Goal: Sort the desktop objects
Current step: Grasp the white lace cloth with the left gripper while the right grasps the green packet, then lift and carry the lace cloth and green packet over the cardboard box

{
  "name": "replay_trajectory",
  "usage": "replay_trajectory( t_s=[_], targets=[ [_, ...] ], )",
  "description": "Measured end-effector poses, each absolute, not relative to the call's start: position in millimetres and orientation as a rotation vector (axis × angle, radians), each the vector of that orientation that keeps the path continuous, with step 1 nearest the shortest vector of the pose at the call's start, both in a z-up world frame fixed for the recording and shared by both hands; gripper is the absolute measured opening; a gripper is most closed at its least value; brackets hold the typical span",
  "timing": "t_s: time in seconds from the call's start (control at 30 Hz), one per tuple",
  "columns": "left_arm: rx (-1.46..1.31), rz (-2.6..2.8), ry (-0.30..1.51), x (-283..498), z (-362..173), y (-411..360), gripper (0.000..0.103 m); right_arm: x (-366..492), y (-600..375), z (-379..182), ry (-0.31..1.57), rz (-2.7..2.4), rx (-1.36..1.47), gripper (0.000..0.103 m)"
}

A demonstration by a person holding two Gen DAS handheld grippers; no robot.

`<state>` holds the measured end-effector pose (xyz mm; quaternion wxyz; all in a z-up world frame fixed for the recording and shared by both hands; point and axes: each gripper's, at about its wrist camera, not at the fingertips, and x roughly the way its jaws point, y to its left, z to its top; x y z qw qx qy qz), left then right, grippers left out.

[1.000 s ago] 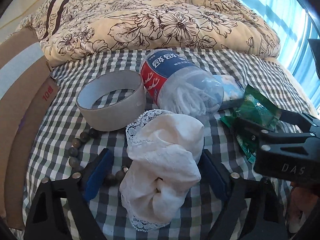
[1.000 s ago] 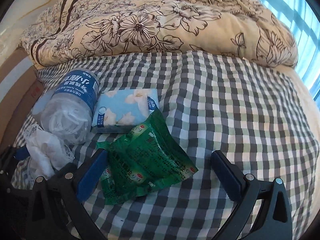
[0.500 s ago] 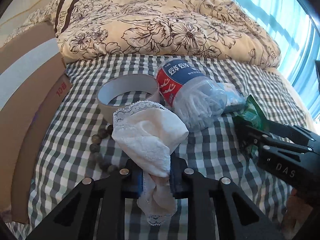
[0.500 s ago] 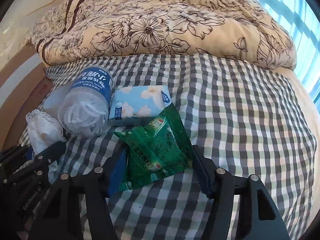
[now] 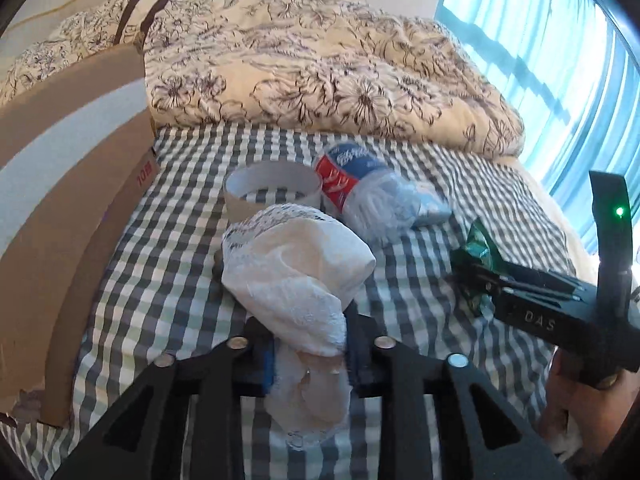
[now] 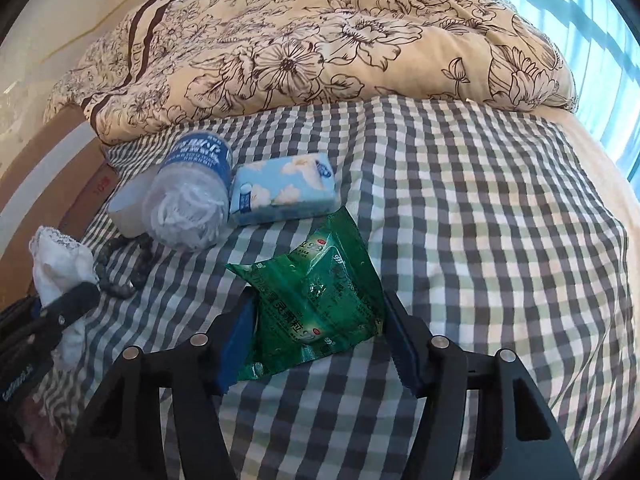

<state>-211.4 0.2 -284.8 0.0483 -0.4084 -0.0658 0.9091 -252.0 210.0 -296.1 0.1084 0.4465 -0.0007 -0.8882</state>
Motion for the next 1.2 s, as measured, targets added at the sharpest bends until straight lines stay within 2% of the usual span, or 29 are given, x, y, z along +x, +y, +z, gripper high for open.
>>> replay_trajectory(
  t_s=[0.3, 0.73, 1.2],
  targets=[
    [-1.192, 2.785, -0.22, -193.4, -273.5, -8.5, 0.022, -244.7, 206.0, -287.0, -0.007, -2.621, 1.29, 0.06],
    [-1.127, 2.816, -0.229, -156.3, -233.5, -18.3, 0.022, -197.5, 203.6, -251.3, -0.02, -2.653, 1.242, 0.059],
    [-1.012, 2.852, -0.215, -100.0, -174.9, -21.1, 0.022, -117.8, 191.9, -184.1, -0.013, -2.706, 1.103, 0.058]
  ],
)
